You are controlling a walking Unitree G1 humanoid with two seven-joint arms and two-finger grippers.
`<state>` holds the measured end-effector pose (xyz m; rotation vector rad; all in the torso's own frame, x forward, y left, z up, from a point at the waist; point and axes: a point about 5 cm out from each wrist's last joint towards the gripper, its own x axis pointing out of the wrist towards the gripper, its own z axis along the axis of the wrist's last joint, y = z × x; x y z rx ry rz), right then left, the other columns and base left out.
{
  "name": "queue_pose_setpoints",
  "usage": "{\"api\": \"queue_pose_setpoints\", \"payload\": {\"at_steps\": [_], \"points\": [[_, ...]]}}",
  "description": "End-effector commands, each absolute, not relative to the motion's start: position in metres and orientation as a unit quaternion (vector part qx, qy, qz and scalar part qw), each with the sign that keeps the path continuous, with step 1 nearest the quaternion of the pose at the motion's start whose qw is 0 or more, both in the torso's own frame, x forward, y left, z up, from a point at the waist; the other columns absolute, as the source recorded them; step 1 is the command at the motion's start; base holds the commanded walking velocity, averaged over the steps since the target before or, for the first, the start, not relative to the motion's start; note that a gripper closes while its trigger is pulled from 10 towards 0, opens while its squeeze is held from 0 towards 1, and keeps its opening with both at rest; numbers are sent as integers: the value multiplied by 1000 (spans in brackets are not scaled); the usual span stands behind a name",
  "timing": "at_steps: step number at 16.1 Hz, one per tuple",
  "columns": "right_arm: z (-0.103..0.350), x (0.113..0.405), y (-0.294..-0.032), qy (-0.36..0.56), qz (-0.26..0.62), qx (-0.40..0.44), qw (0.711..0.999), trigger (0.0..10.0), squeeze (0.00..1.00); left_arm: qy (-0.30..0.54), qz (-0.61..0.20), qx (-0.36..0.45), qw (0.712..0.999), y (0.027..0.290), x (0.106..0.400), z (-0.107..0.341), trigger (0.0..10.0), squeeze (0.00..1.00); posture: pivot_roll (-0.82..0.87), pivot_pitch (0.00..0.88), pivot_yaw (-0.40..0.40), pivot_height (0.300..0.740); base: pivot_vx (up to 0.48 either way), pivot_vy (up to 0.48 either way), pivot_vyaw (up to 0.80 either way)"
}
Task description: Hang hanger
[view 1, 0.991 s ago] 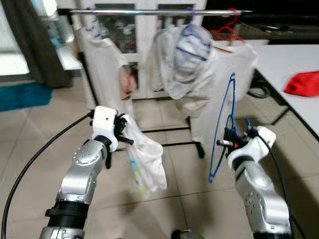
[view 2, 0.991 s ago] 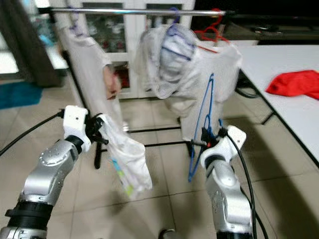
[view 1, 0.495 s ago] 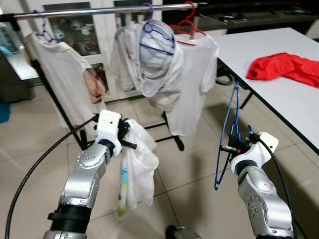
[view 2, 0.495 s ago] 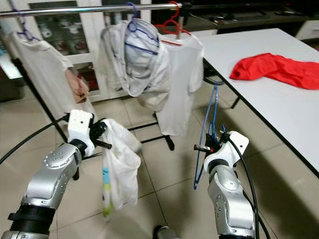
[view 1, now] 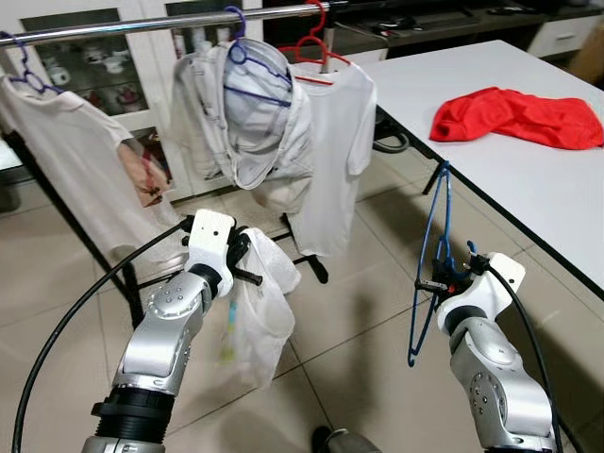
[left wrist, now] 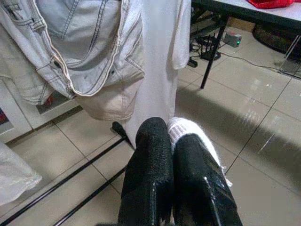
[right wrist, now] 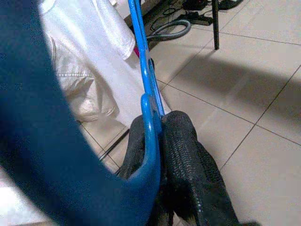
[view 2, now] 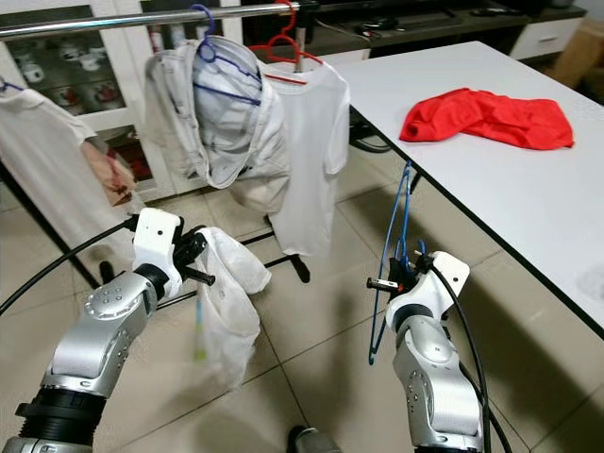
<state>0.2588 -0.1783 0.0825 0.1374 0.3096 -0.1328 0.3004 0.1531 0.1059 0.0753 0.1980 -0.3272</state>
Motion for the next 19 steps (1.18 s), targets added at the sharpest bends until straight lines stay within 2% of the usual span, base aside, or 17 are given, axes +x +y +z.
{"api": "queue_pose_setpoints", "payload": {"at_steps": [1,9,13,19], "points": [[85,259,-181,154,-66,61,984,10000,0,83,-163,37,982,150,304,114,10000,0,-60,0,-13,740,0,0,-800],[87,264,-177,155,-51,46,985,10000,0,85,-174,36,980,146,300,111,10000,0,-57,0,-29,740,0,0,-800],[84,266,-172,160,-46,41,985,10000,0,74,-153,43,985,150,304,113,10000,0,-52,0,-47,740,0,0,-800],[81,264,-176,167,-63,54,982,10000,0,73,-172,38,982,150,305,116,10000,0,-61,0,-22,740,0,40,-800]]}}
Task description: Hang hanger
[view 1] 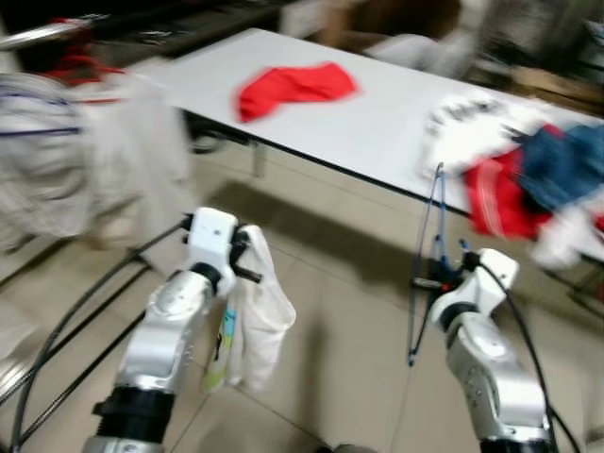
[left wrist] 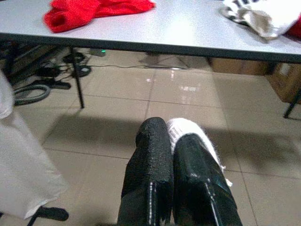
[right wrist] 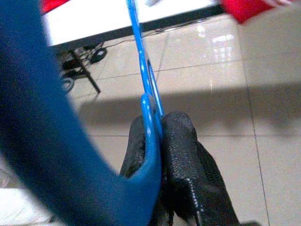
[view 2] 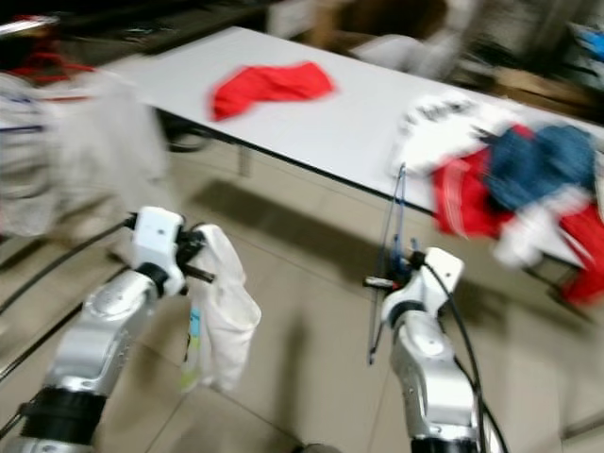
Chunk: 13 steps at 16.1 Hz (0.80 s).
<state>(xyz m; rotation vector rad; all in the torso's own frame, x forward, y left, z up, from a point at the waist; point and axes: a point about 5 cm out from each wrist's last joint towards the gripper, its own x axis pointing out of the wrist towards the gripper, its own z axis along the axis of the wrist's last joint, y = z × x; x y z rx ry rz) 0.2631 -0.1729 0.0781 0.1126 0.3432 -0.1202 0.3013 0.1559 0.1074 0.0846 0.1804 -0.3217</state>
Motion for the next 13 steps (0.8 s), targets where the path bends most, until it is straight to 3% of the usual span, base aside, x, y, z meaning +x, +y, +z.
{"api": "queue_pose_setpoints", "payload": {"at_steps": [1,8,13], "points": [[82,267,-176,164,-62,51,983,10000,0,72,-172,39,982,151,309,118,10000,0,-63,0,-18,740,0,341,-800],[79,268,-169,172,-37,50,983,10000,0,73,-168,45,982,156,311,119,10000,0,-53,0,-17,740,0,372,-759],[81,273,-163,174,6,28,984,10000,0,75,-164,48,982,157,307,116,10000,0,-36,0,-40,740,0,375,0]]}}
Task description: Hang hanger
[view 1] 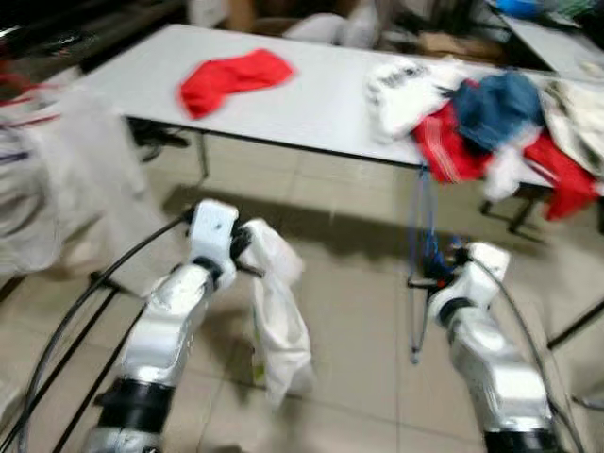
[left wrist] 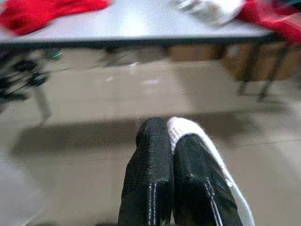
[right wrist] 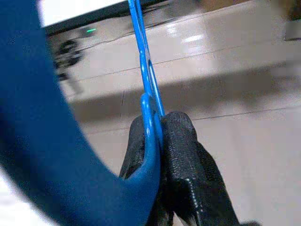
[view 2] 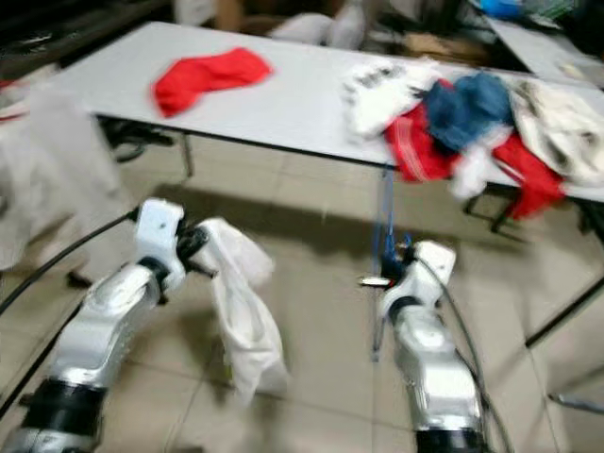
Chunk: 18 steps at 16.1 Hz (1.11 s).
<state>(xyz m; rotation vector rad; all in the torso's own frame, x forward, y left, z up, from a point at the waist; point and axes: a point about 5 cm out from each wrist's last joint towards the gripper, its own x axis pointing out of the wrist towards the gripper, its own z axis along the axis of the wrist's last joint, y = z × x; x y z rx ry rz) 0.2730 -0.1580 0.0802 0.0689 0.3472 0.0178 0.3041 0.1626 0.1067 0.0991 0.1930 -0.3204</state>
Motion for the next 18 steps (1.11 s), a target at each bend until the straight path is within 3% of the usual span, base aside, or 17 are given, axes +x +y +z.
{"api": "queue_pose_setpoints", "payload": {"at_steps": [1,11,14,16,18], "points": [[81,273,-161,175,10,29,984,10000,0,73,-162,46,983,158,307,117,10000,0,-36,0,-40,740,0,375,0],[81,274,-168,177,3,32,984,10000,0,66,-185,47,979,144,313,120,10000,0,-50,0,-30,740,0,378,0],[77,271,-163,184,6,36,982,10000,0,68,-173,52,981,147,314,117,10000,0,-50,0,-35,740,0,375,-796],[81,275,-167,178,7,29,984,10000,0,68,-179,5,981,140,316,122,10000,0,-49,0,-32,740,0,0,-203],[84,277,-174,167,2,32,985,10000,0,49,-194,28,979,135,314,125,10000,0,-49,0,-39,740,0,0,0]]}}
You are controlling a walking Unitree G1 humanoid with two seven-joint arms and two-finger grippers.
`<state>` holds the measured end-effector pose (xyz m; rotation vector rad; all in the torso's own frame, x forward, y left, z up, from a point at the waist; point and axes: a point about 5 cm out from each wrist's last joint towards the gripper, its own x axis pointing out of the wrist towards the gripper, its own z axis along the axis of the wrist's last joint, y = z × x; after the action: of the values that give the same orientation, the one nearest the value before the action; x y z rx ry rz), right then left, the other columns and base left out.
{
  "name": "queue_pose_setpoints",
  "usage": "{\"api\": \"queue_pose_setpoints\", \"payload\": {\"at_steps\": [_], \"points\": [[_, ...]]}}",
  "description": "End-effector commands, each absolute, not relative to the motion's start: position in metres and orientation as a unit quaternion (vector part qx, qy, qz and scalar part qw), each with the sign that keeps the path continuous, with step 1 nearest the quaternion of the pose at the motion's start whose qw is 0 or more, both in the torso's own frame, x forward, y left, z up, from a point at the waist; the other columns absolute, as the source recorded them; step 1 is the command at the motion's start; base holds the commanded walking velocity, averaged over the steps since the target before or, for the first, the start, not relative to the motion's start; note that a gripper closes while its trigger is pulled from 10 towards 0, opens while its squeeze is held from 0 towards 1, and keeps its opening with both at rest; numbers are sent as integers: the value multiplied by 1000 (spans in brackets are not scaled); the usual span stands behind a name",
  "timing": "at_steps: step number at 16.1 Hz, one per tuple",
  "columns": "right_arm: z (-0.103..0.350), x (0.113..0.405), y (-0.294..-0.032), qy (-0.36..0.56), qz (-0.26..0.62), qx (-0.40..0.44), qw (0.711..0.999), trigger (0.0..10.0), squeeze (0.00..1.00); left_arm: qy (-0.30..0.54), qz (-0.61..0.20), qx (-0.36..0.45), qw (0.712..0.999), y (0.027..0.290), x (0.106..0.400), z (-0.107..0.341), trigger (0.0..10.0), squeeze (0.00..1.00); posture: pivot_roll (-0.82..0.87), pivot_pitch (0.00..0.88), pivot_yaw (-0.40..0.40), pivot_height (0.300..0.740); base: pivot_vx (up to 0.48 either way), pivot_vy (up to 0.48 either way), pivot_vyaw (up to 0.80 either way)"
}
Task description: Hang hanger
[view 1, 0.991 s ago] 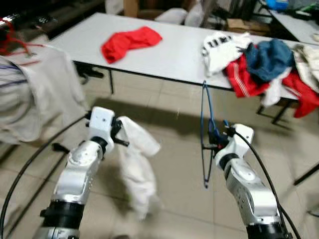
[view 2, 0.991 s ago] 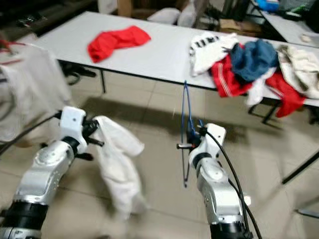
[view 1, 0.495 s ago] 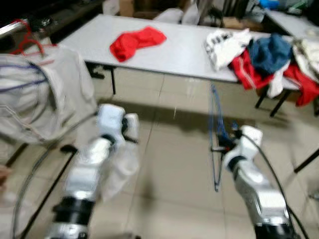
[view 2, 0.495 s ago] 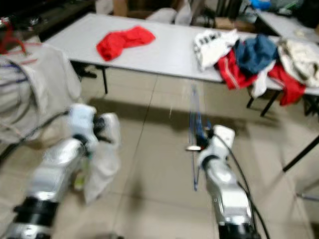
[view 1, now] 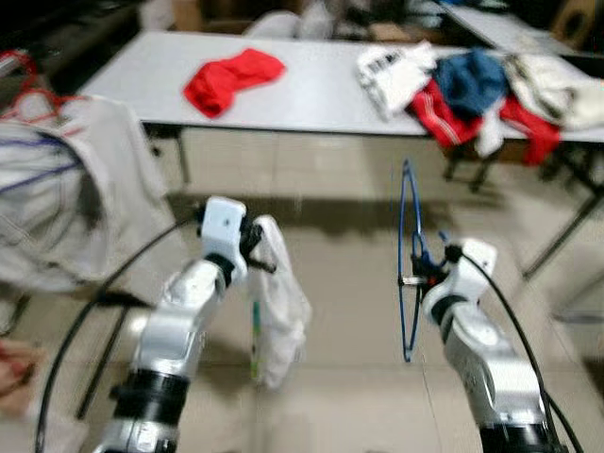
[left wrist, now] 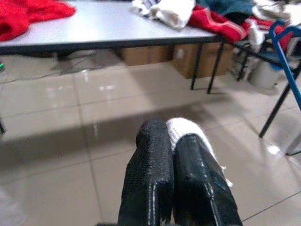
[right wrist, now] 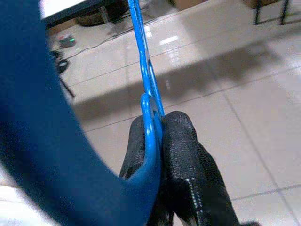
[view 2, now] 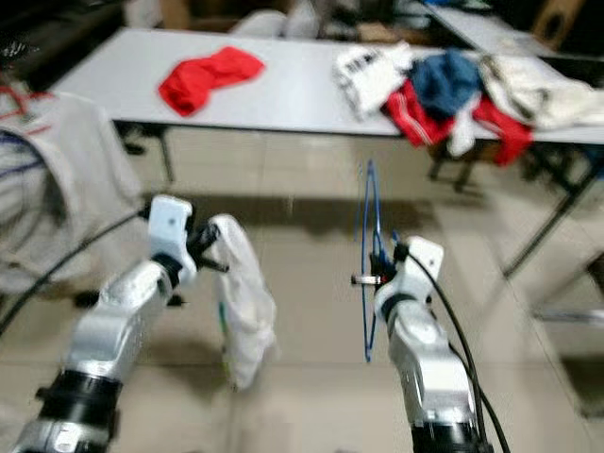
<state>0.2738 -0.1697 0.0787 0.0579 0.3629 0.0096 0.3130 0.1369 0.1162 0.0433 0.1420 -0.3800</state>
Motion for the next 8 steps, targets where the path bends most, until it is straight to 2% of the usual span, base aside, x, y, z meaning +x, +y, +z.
{"api": "queue_pose_setpoints", "payload": {"at_steps": [1,3,8], "points": [[84,276,-174,166,1,32,986,10000,0,47,-191,31,980,136,314,124,10000,0,-50,0,-43,740,0,0,0],[88,276,-172,152,18,38,988,10000,0,41,-158,17,986,147,314,122,10000,0,-55,0,-53,740,0,0,0],[97,281,-165,132,60,23,989,10000,0,23,-160,16,987,146,324,133,10000,0,-58,0,-64,740,347,0,0]]}}
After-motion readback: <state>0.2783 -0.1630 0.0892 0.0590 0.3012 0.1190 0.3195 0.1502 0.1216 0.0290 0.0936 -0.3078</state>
